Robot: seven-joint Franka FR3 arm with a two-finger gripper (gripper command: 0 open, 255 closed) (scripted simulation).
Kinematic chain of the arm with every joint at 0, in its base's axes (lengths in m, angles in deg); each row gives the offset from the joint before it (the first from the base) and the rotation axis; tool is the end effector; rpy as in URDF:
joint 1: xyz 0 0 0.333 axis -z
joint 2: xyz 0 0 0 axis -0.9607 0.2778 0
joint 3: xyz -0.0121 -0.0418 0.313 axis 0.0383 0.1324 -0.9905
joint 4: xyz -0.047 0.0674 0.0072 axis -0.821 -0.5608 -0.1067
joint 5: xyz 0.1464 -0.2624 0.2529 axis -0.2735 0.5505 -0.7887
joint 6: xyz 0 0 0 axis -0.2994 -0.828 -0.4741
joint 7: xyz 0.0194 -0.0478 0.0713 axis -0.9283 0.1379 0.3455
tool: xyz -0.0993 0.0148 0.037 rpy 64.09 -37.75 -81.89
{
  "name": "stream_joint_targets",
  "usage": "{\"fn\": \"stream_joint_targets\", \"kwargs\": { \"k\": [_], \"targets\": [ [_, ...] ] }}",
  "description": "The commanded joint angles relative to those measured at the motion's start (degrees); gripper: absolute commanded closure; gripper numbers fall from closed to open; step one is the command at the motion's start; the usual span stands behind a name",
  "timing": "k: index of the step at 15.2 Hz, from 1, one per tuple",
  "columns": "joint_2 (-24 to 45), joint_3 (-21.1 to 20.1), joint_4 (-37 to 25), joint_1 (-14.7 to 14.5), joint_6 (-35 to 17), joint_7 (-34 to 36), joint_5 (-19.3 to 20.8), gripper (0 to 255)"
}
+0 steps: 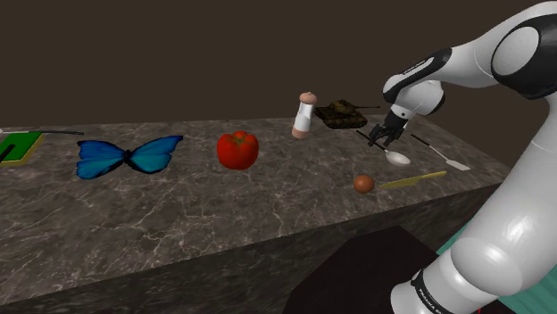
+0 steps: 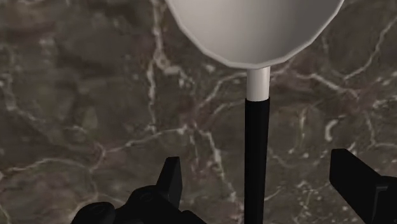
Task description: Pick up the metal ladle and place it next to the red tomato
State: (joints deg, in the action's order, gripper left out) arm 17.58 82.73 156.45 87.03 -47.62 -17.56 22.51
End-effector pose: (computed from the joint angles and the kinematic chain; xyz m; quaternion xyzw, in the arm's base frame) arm 0.4001 -0.3906 0.3337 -0.9814 0.1775 -0.0629 0.0376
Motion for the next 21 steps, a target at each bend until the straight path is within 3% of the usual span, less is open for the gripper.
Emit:
{"fn": "stream_joint_targets", "kwargs": {
  "k": [1, 5, 6, 15, 21],
  "targets": [
    [0.05, -0.02, 0.06, 0.01, -0.11, -0.05, -0.07, 0],
    [0.05, -0.02, 0.05, 0.01, -0.11, -0.04, -0.07, 0],
    [0.05, -0.02, 0.05, 0.01, -0.11, -0.04, -0.07, 255],
    [0.05, -0.02, 0.06, 0.00, -0.11, -0.05, -0.07, 255],
    [-3.06, 0.70, -1.44, -0.55, 3.67, 2.51, 3.08, 255]
  ]
}}
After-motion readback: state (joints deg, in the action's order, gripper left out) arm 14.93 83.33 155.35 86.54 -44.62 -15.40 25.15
